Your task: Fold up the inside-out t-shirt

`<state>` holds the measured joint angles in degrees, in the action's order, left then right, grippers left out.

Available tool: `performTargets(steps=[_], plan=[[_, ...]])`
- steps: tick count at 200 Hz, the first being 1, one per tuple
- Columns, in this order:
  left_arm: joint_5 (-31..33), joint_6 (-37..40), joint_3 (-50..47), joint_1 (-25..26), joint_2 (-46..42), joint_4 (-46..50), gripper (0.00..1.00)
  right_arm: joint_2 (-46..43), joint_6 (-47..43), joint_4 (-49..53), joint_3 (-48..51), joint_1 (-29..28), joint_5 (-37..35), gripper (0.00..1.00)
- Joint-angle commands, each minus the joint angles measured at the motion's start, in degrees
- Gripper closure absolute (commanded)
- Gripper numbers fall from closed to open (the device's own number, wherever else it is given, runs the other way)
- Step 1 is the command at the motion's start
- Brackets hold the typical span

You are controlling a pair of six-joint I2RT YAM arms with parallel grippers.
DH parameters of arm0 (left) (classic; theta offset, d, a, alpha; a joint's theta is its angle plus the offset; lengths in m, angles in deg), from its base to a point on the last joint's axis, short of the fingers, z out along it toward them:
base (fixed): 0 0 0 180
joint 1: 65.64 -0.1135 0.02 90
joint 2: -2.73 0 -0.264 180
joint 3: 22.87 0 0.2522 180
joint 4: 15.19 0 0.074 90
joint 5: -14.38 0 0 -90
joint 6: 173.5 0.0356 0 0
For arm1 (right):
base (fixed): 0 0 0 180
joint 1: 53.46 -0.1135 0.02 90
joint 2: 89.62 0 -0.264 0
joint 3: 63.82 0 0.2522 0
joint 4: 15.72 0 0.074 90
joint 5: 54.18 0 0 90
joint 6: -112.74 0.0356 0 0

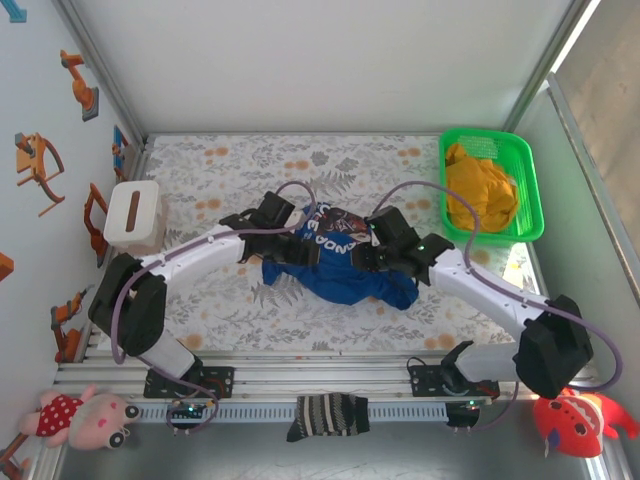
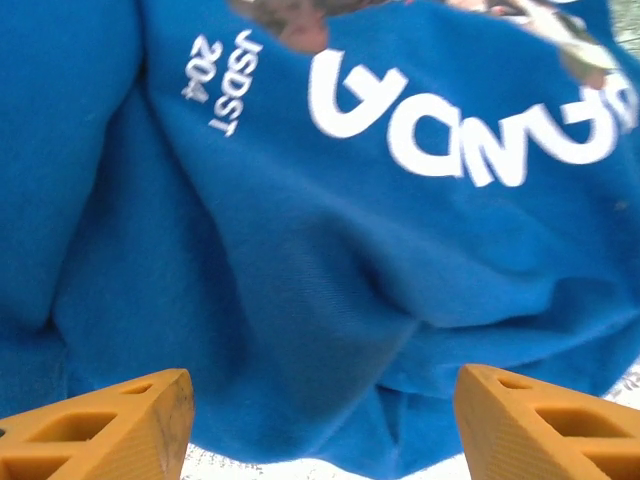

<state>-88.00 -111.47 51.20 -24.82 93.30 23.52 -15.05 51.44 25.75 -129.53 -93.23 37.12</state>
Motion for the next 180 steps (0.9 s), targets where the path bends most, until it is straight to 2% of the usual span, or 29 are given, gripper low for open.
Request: performTargets(steps=[1,30,35,51,86,144,161,170,177,180], plan=[[1.7,-4.0,-1.1,1.0,0.9,-4.5,0.31,2.5,-1.7,-1.1,-1.1,-1.9,1.1,0.55],[1.4,-4.4,-0.9,1.8,3.7,-5.6,0.32,5.5,-0.7,-3.7,-1.3,-4.7,0.9,0.55],[1.4,-4.2,-0.8,1.8,4.3,-5.7,0.38,6.1,-0.9,-3.8,-1.5,-5.0,0.5,0.54],[1.5,-3.3,-0.3,1.8,5.8,-6.0,0.66,7.7,-2.3,-3.8,-2.6,-5.8,-0.5,0.54],[1.8,-2.4,1.1,1.8,5.8,-5.3,1.00,11.0,-6.2,-3.8,-5.3,-7.2,-1.6,0.49],[1.8,-1.3,3.5,1.7,3.8,-3.7,1.00,20.4,-6.8,-6.5,-9.4,-7.4,-3.4,0.47],[1.7,-1.2,3.2,1.8,2.8,-3.6,1.00,23.2,-6.4,-7.1,-10.8,-7.3,-5.7,0.51],[1.7,-1.2,2.8,1.6,2.0,-3.7,1.00,24.2,-5.8,-7.2,-11.3,-6.9,-6.7,0.60],[1.6,-1.1,2.5,1.3,1.3,-3.6,1.00,24.8,-5.8,-7.3,-11.7,-6.5,-7.1,0.74],[1.6,-1.0,2.3,1.2,1.0,-3.6,1.00,24.9,-5.7,-7.4,-11.8,-6.3,-7.2,0.83]])
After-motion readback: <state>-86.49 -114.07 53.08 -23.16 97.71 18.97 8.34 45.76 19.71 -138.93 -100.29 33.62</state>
